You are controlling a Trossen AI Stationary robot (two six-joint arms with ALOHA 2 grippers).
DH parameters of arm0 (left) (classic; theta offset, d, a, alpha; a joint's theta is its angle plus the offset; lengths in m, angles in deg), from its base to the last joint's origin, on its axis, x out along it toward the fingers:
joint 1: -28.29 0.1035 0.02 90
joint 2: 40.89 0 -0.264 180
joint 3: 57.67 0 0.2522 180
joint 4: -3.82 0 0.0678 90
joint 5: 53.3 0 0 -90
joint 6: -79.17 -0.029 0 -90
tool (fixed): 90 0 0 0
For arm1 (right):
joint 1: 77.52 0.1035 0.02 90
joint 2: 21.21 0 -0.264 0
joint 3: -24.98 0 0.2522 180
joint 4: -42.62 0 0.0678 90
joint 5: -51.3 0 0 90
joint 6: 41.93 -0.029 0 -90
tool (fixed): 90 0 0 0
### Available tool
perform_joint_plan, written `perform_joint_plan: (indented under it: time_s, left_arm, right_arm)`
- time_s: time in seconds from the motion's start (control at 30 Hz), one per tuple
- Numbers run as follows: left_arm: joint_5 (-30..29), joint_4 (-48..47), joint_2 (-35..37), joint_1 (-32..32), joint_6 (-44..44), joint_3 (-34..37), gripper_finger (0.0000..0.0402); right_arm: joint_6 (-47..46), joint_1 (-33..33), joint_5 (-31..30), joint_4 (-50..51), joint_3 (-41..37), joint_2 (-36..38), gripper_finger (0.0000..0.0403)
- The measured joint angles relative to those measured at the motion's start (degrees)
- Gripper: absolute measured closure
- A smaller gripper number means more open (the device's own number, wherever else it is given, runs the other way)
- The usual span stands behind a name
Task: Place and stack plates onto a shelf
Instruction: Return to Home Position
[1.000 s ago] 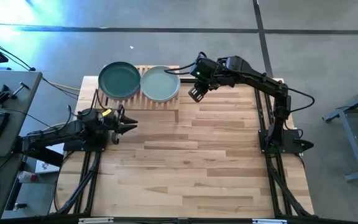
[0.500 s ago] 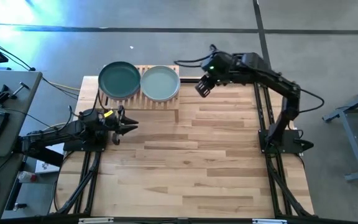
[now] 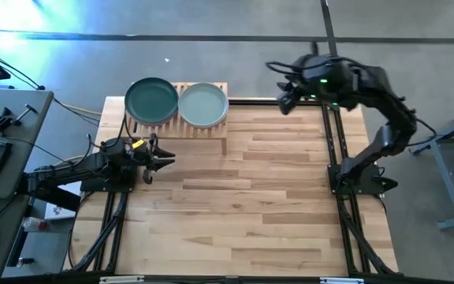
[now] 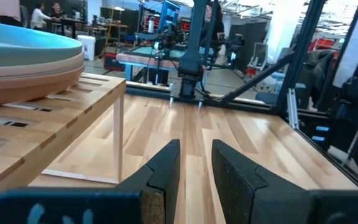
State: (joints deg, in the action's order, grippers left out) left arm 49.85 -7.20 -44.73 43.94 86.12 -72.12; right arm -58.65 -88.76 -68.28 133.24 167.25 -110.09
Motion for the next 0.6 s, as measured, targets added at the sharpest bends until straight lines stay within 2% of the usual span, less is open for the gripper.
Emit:
perform_joint_plan:
  time_s: [0.17, 0.4, 0.6]
  left_arm:
    - [1.4, 0.14, -0.02, 0.08, 0.04, 0.0, 0.0319]
    - [1.62, 0.22, -0.02, 0.08, 0.02, 0.0, 0.0319]
    - [1.76, 0.32, -0.02, 0.08, -0.03, 0.0, 0.0319]
  right_arm:
    - [1.83, 2.32, 0.83, 0.6, 0.02, 4.3, 0.0272]
    - [2.78, 6.28, -3.08, 3.36, 0.0, 8.06, 0.0272]
    - [5.56, 6.53, -1.41, 3.48, 0.0, 14.75, 0.0272]
